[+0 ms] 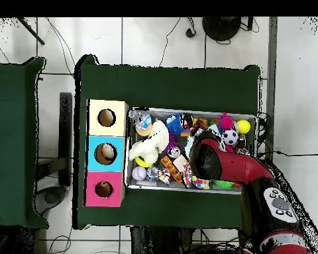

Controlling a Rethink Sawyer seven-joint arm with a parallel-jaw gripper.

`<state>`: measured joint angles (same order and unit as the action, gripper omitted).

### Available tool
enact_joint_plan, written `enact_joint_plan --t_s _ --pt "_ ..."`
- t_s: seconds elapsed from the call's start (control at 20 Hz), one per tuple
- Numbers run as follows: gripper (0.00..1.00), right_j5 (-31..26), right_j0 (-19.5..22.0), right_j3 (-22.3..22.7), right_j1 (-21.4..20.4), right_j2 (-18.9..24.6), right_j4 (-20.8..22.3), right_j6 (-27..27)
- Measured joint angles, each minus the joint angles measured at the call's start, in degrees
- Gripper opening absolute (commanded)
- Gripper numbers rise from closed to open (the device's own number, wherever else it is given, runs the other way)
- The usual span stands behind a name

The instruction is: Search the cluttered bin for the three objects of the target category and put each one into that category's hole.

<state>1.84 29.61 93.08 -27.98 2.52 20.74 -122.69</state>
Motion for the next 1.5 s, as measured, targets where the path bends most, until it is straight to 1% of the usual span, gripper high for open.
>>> enact_joint_plan --t_s 0.5,0.8,1.45,1.5 --pt "1.0 0.64 -0.15 -1.83 3.89 0.31 -0.02 0.0" --pt "1.0 1.2 -0.14 -2.13 4.69 0.54 -0.04 0.0" --pt "1.0 1.3 -0.17 -2.16 4.9 0.59 -0.04 0.0" --pt "0.0 1.28 -0.25 -2.16 5.01 0.6 -0.02 0.0"
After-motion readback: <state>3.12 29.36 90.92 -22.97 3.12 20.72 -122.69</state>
